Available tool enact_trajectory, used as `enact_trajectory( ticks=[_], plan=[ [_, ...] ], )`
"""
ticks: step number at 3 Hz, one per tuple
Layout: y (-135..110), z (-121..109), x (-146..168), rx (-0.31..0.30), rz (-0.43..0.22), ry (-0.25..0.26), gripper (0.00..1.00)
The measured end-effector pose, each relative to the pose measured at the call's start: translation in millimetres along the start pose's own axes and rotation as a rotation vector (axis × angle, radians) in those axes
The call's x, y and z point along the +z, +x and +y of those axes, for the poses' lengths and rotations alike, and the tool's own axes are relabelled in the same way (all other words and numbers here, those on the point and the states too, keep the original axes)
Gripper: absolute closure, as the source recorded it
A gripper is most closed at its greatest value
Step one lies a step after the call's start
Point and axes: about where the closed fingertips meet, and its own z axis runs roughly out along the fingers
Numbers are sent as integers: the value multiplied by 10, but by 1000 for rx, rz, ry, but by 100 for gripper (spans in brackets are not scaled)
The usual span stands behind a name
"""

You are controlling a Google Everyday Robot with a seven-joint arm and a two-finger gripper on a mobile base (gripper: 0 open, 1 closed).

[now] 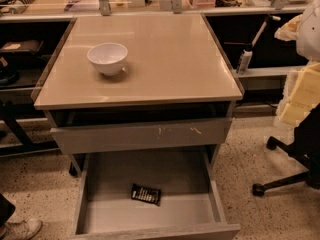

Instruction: Pick rxbar chocolate from middle drawer and place on counter

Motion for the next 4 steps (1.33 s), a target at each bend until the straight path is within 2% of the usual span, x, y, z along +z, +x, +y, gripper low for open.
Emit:
enact_trajectory(
  ticks=[2, 3, 4],
  plan=[
    [-17, 50, 93, -16, 15, 16, 0],
    [-73, 271, 506, -20, 41, -6, 0],
    [-111, 571, 1189, -32, 80, -74, 0]
  ],
)
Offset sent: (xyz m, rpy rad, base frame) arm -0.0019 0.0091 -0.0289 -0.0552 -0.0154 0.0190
